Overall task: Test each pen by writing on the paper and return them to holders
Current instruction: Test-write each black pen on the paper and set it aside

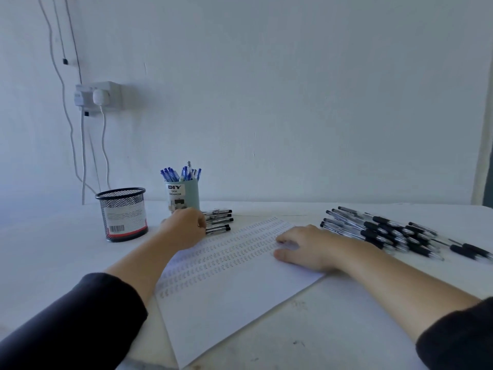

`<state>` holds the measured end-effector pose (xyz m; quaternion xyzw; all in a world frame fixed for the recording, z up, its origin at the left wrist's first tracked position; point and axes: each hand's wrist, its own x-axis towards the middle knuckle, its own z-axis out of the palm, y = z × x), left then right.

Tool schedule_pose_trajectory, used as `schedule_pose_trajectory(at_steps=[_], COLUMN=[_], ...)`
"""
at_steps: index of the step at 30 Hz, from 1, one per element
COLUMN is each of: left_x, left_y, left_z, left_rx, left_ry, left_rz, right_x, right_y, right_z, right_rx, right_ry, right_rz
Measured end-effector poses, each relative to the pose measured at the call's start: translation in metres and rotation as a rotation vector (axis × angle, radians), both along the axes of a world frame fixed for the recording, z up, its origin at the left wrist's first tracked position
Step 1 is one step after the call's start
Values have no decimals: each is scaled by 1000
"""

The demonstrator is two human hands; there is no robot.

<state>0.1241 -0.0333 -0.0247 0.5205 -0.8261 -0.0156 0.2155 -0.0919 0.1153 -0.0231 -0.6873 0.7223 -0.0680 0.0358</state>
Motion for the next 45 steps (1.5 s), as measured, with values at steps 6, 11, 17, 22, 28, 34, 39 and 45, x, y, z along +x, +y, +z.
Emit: schedule_pose_trajectory(at_steps=[6, 11, 17, 22, 28, 34, 39, 45], left_x=[0, -6, -15, -19, -21, -21, -22, -24], left_y=[0, 4, 6, 25, 41, 45, 44, 39], left_z=[-1, -1, 2, 7, 13, 13, 14, 10], left_rx=[-87, -213, -346, -321, -320, -341, -377, -414], left_ry=[-154, -182, 281, 27, -52, -4, -23, 315], left_rz=[44, 93, -70, 82, 149, 162, 112, -147], right_x=[-1, 0, -2, -3, -2, -3, -5, -7], right_y=[-1, 0, 0, 0, 0, 0, -2, 2], right_z=[-1, 1, 1, 0, 1, 1, 0, 4], right_rx=[8, 16, 38, 41, 46, 50, 58, 138], right_ry=[-13, -24, -48, -50, -42, -48, -73, -134], right_rz=[3, 1, -8, -11, -7, -12, -30, -40])
